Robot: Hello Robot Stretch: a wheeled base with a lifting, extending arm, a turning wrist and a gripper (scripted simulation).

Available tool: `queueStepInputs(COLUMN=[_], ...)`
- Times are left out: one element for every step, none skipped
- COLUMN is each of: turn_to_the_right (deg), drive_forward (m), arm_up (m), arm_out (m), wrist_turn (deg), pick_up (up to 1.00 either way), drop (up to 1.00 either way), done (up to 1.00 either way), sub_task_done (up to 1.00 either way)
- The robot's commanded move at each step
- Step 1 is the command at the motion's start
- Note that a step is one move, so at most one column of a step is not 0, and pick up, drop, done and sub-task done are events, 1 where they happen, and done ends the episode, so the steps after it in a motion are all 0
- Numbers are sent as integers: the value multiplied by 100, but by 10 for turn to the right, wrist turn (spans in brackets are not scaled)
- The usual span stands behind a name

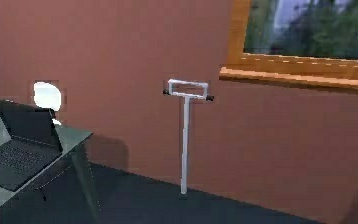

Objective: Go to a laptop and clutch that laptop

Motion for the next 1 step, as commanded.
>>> queueStepInputs(turn_to_the_right=[0], drive_forward=[20], arm_up=[0], arm_out=[0], wrist_turn=[0], pick_up=[0], drop=[0], done=[0], sub_task_done=[0])
